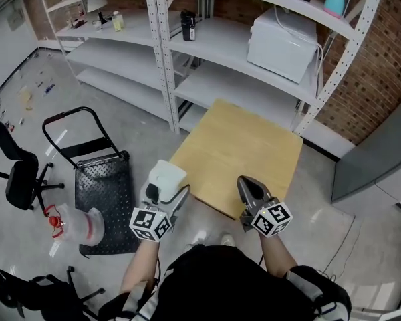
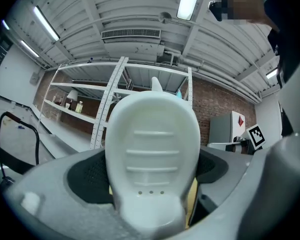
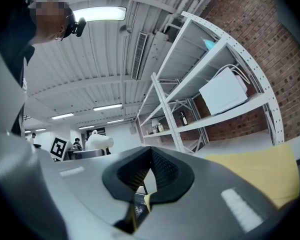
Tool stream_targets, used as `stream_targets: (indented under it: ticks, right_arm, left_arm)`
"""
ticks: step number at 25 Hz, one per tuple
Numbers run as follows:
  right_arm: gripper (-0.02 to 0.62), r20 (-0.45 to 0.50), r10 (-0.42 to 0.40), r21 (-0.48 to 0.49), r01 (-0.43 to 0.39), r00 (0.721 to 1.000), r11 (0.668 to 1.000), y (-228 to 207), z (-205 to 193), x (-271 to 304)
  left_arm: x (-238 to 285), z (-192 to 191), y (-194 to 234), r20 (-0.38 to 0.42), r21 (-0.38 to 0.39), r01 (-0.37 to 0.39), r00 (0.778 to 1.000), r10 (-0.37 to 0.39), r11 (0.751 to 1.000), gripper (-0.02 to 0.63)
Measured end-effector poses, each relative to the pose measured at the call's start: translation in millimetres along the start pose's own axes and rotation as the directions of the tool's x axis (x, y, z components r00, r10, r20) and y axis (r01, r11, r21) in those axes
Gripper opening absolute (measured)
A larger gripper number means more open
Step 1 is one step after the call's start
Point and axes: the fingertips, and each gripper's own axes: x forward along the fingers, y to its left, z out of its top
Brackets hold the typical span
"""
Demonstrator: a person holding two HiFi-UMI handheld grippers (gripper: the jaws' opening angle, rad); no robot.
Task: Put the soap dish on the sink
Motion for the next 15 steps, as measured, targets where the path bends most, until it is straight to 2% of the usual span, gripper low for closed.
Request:
stream_targets:
  ticks: [9, 15]
  right_arm:
    - [0.006, -0.032, 0.13, -0.002, -0.13, 0.991, 0.991, 55, -15, 47]
    - [0.006, -0.045, 0.269, 0.011, -0.268, 0.962, 0.963, 115, -29, 81]
  left_arm:
    - [-66, 17, 46, 0.032, 0.005, -0.144, 0.989, 0.143, 0.99, 0.469]
    - [-128, 28, 73, 0.07, 0.011, -0.263, 0.963, 0.261, 0.965, 0.469]
